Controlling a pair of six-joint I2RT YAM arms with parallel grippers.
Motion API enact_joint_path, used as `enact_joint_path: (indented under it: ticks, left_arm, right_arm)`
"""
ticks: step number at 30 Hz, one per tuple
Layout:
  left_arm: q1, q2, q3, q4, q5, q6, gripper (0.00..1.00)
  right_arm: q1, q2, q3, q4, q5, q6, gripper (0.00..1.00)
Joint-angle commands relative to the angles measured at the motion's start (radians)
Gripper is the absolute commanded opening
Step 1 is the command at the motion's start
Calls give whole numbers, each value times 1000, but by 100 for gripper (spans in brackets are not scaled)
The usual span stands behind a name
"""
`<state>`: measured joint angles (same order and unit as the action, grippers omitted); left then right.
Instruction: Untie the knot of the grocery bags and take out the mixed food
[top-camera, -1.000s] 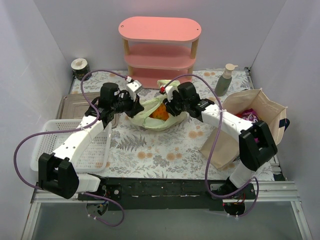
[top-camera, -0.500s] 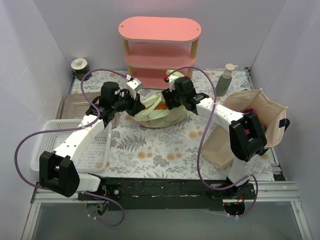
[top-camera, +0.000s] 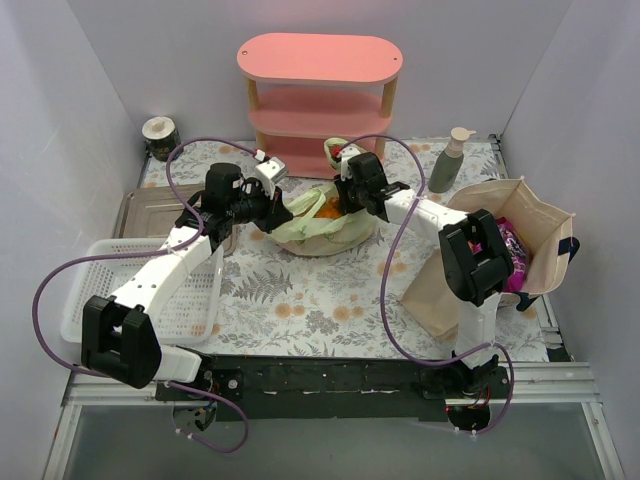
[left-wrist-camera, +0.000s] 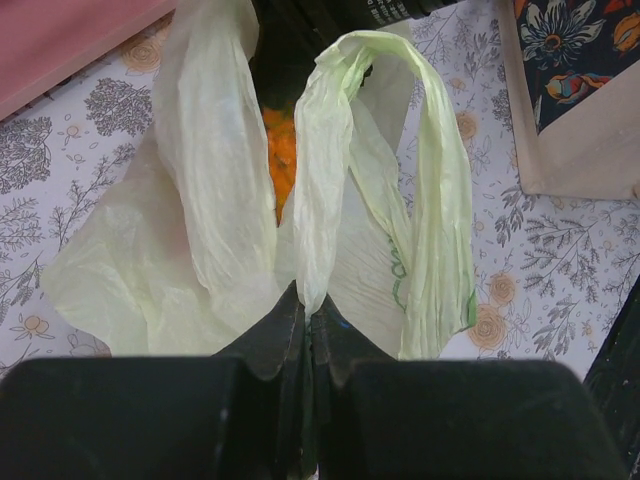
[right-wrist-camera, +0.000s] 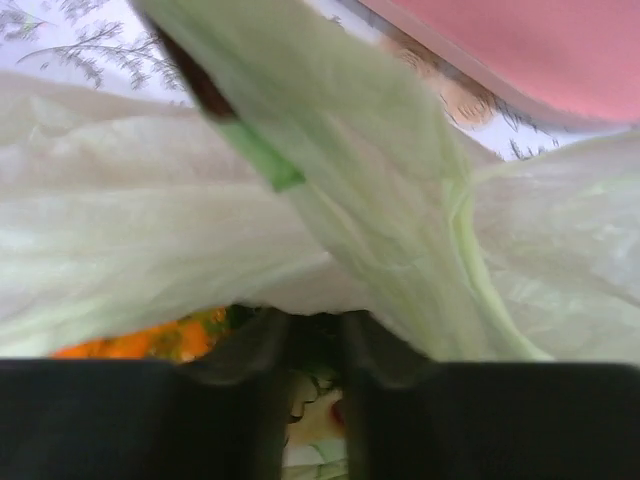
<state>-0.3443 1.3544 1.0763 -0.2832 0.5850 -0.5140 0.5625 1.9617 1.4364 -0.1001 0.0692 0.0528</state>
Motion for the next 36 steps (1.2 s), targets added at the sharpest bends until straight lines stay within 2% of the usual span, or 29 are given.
enact_joint_path:
  ticks: [1,2,3,9,18,22,30,32,36]
  left_arm:
    - [1,11,39,15,18,-3,0]
    - [1,14,39,18,16,-6,0]
    - [1,17,36,24,18,-9,0]
    - [1,35,39,58,21,-37,0]
    - [1,58,54,79,7,-70,0]
    - [-1,65,83,91,-40,-66,0]
    - [1,101,203,151,-201,-76,0]
    - [1,109,206,160,-203,-78,0]
    - [1,132,188,135,-154,-78,0]
  right_arm:
    - [-13,-13,27,48,-150,-85,15]
    - [-13,-24,24,57,-173,-97,5]
    - [-15,-38,22,60,-208,-103,1]
    - [-33,-171,-25,59,-368,-133,1]
    - [-33,-383,-120,42,-509,-168,1]
    - [-33,-440,-171,4,-551,-237,1]
    - [-33,-532,-392,-30,-551,-333,1]
    - [-33,-547,-407,-27,-562,-341,1]
    - [-33,-580,-369,-62,-707,-395,1]
